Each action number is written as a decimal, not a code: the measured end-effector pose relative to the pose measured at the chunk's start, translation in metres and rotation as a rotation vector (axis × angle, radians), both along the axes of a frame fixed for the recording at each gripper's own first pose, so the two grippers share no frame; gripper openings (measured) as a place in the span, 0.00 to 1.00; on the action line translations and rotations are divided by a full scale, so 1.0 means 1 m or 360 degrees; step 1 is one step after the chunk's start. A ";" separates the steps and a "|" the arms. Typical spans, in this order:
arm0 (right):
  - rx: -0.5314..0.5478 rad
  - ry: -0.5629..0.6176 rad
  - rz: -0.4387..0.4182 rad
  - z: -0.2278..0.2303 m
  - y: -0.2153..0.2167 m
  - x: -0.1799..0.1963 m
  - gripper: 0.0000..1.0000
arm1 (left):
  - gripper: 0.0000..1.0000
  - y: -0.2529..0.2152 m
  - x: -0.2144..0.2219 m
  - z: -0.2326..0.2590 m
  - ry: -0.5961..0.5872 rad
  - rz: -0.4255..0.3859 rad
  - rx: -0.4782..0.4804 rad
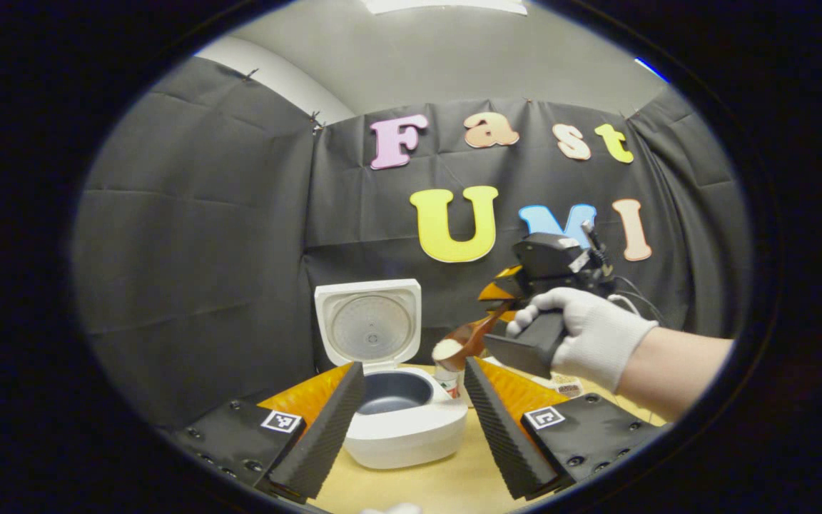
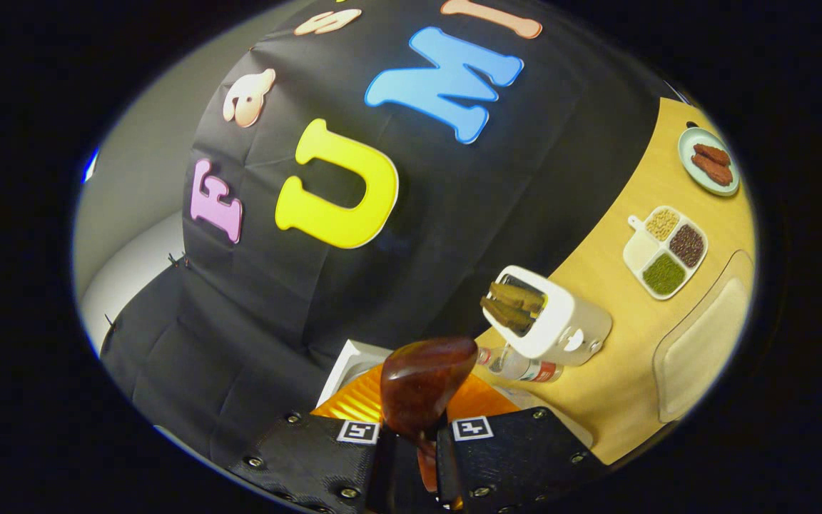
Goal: Close the left gripper, press the button to open the rice cooker; take a wooden spoon from the chopstick holder with the right hand, scoop a spoonful of rice and pour it into the rice cooker, then put the wooden spoon back into the chopstick holder.
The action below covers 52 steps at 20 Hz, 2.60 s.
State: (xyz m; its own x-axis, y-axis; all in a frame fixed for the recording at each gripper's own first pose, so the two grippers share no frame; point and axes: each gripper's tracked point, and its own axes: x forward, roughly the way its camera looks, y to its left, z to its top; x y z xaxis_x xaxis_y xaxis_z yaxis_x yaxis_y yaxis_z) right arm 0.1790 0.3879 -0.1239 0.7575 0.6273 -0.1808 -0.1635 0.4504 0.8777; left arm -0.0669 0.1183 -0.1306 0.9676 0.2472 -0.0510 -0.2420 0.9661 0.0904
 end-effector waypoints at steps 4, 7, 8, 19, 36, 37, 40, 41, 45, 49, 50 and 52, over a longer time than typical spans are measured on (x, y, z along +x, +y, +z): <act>-0.0075 -0.0052 0.0169 -0.016 0.074 -0.017 0.23 | 0.98 0.011 -0.011 -0.005 -0.0006 0.0044 -0.0039; -0.0107 -0.0004 0.0213 -0.036 0.104 -0.024 0.23 | 0.99 0.022 -0.018 -0.013 0.0011 0.0103 -0.0026; -0.0136 -0.0016 0.0213 -0.042 0.107 -0.022 0.23 | 0.99 0.024 -0.020 -0.015 0.0022 0.0110 -0.0031; -0.0787 -0.0504 0.0128 -0.065 0.103 0.004 0.23 | 0.99 0.032 -0.026 -0.035 0.0069 0.0172 -0.0018; -0.1661 -0.1762 0.0386 -0.043 0.123 -0.027 0.23 | 0.96 0.004 -0.013 -0.030 0.0055 0.0094 -0.0029; -0.1632 -0.1726 0.0399 -0.044 0.122 -0.026 0.22 | 0.96 0.003 -0.013 -0.030 0.0056 0.0091 -0.0030; -0.1533 -0.1576 0.0415 -0.046 0.118 -0.021 0.23 | 0.99 0.002 -0.011 -0.028 0.0045 0.0082 -0.0033; -0.1475 -0.1498 0.0425 -0.045 0.114 -0.017 0.23 | 0.99 0.003 -0.012 -0.027 0.0039 0.0082 -0.0033; -0.1097 -0.1098 0.0450 -0.042 0.108 -0.005 0.23 | 0.99 0.002 -0.012 -0.021 0.0025 0.0067 -0.0021; -0.0613 -0.0577 0.0367 -0.039 0.085 0.016 0.23 | 0.99 -0.002 -0.012 -0.013 0.0001 0.0047 0.0001; -0.0598 -0.0554 0.0363 -0.042 0.080 0.022 0.23 | 0.99 -0.005 -0.011 -0.012 0.0000 0.0035 0.0006; -0.0571 -0.0474 0.0325 -0.046 0.065 0.029 0.23 | 0.99 -0.010 -0.011 -0.006 -0.0017 0.0015 0.0021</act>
State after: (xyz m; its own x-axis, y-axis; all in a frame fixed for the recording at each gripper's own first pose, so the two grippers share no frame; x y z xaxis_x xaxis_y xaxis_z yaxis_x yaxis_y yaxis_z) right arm 0.2085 0.4526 -0.1703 0.6775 0.7059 -0.2069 -0.4991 0.6477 0.5756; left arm -0.0782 0.1079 -0.1367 0.9657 0.2570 -0.0376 -0.2522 0.9624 0.1007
